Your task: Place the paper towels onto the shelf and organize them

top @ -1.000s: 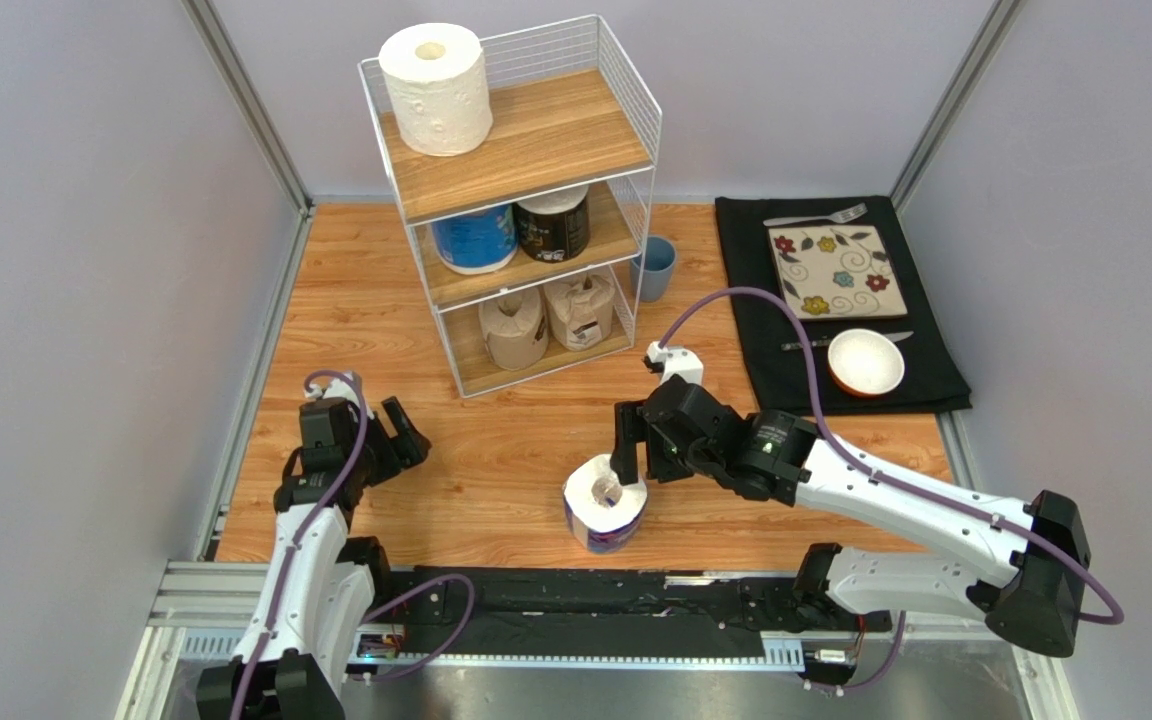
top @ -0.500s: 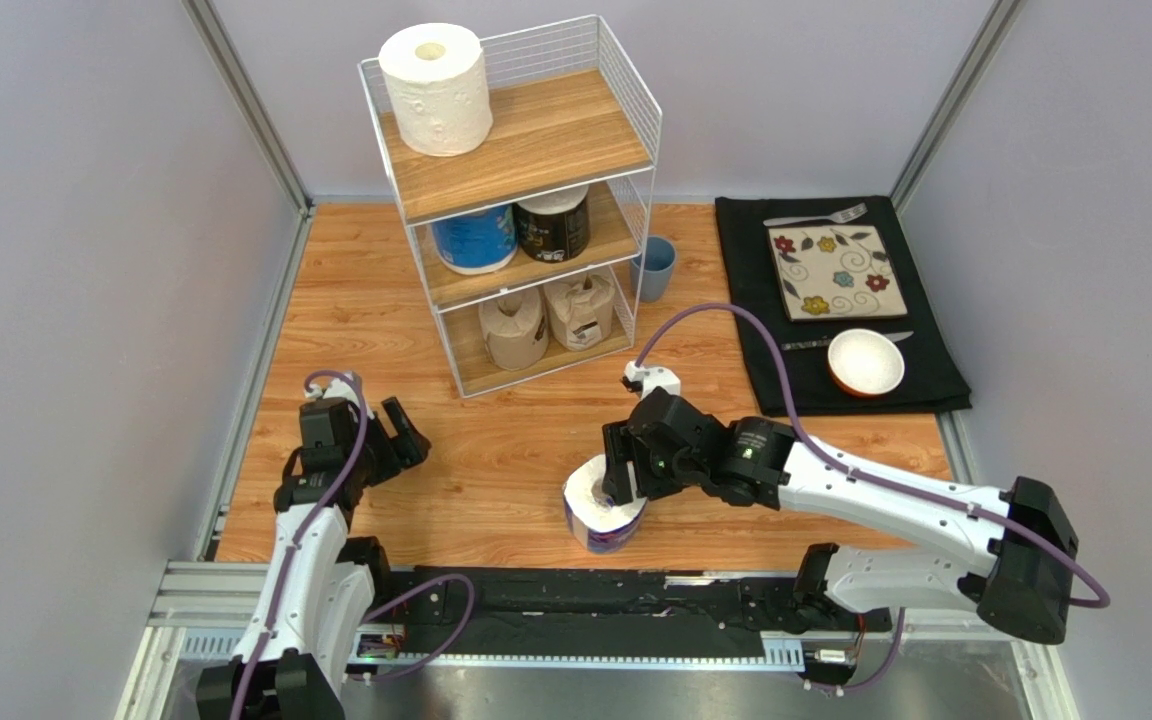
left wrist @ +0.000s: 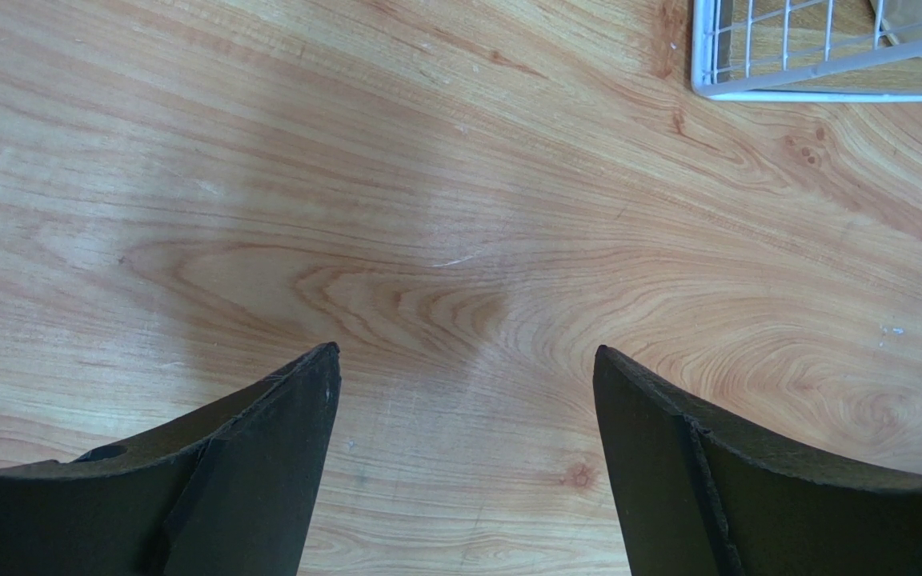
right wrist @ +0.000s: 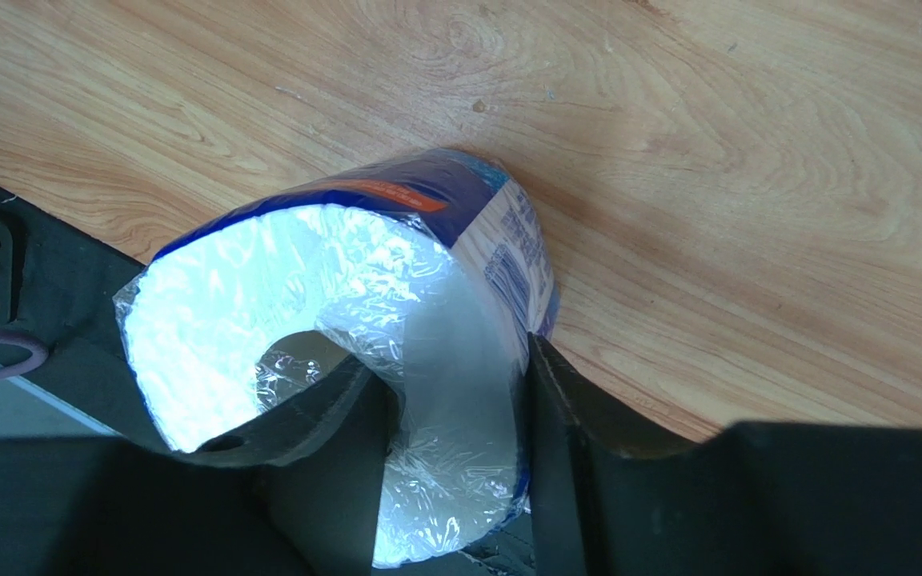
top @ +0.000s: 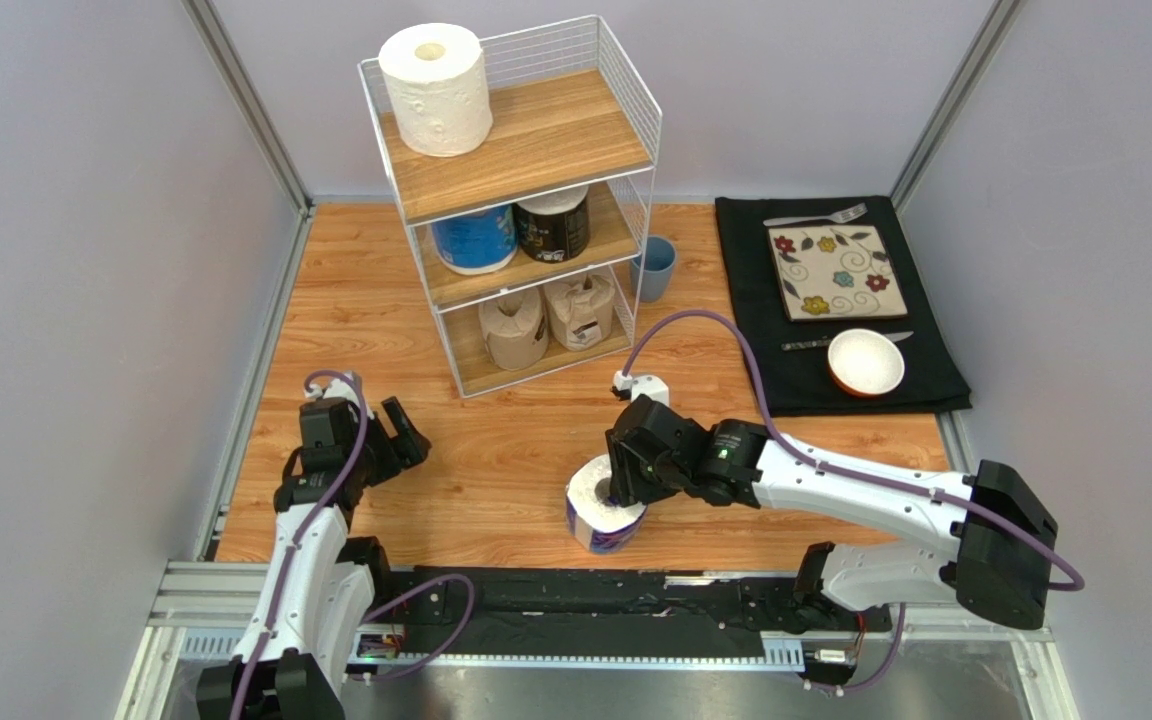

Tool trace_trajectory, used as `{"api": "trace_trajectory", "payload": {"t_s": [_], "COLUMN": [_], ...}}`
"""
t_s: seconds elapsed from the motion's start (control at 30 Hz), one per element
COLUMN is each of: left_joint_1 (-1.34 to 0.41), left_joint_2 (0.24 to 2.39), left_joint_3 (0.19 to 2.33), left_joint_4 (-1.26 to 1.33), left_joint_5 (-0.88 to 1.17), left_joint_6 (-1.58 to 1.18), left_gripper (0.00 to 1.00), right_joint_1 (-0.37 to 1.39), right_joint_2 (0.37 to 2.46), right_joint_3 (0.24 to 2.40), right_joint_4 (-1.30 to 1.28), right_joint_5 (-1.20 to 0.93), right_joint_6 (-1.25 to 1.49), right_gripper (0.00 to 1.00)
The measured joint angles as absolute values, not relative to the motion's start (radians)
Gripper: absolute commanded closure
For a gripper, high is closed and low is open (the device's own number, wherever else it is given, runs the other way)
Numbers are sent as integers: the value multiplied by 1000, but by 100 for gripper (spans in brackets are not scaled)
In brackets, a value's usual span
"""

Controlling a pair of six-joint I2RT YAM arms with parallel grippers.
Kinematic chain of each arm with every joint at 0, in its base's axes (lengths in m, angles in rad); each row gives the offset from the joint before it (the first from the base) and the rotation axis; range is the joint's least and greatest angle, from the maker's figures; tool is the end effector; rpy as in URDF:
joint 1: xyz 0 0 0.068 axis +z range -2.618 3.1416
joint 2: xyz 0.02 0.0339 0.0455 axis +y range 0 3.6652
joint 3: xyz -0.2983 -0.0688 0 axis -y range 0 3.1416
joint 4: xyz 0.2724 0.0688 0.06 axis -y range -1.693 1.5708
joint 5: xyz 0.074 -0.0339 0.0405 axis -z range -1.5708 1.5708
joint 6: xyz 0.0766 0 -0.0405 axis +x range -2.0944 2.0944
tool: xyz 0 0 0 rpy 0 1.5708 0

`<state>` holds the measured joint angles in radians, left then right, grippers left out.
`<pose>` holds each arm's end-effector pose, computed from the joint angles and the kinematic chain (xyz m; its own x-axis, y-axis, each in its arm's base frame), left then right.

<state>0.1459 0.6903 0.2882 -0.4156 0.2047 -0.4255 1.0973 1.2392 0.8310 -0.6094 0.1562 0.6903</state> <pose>0.1666 0.0087 0.1434 -0.6555 -0.5048 -0.5617 -0.3023 0.8570 -0.4174 0.1362 0.2396 0.2151 -0.8352 -0.2507 -0.4894 -0.4021 0.8856 0.2325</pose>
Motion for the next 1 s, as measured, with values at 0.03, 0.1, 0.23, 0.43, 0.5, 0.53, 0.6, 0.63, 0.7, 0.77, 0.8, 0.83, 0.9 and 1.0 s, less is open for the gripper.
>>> {"api": "trace_trajectory", "payload": {"t_s": [0.03, 0.1, 0.23, 0.43, 0.5, 0.53, 0.6, 0.63, 0.7, 0.77, 0.8, 0.83, 0.9, 1.0], "left_joint_1": [146, 146, 146, 146, 146, 146, 146, 146, 146, 146, 146, 146, 146, 146], "left_joint_2": [690, 690, 690, 688, 688, 688, 688, 688, 688, 688, 688, 688, 688, 688], "left_joint_3": [288, 288, 288, 288, 288, 288, 288, 288, 288, 288, 288, 288, 288, 288], "left_joint_4": [-416, -416, -416, -416, -416, -416, -416, -416, -416, -416, -416, -416, -416, -416], "left_joint_5": [205, 205, 205, 205, 205, 205, 204, 204, 204, 204, 204, 204, 204, 203], "left_joint_6": [-426, -426, -426, -426, -426, -426, -426, -426, -426, -426, -426, -426, -426, -426], "left_gripper": [14, 14, 14, 14, 14, 14, 14, 14, 14, 14, 14, 14, 14, 14], "right_joint_1": [1097, 1097, 1097, 1095, 1079, 1068, 1030, 1003, 953, 915, 901, 892, 884, 878], "right_joint_2": [1239, 1239, 1239, 1237, 1237, 1237, 1238, 1240, 1248, 1267, 1279, 1295, 1338, 1419], "right_joint_3": [831, 838, 887, 1116, 1218, 1268, 1366, 1419, 1513, 1613, 1659, 1703, 1812, 1977], "right_joint_4": [-610, -619, -673, -729, -729, -728, -722, -717, -697, -674, -660, -645, -631, -590], "right_joint_5": [159, 165, 177, 233, 246, 250, 252, 249, 243, 245, 245, 246, 245, 243], "right_joint_6": [687, 672, 617, 471, 416, 395, 357, 342, 313, 282, 266, 251, 218, 173], "right_gripper": [69, 74, 73, 72, 73, 73, 74, 75, 76, 76, 76, 76, 77, 77]}}
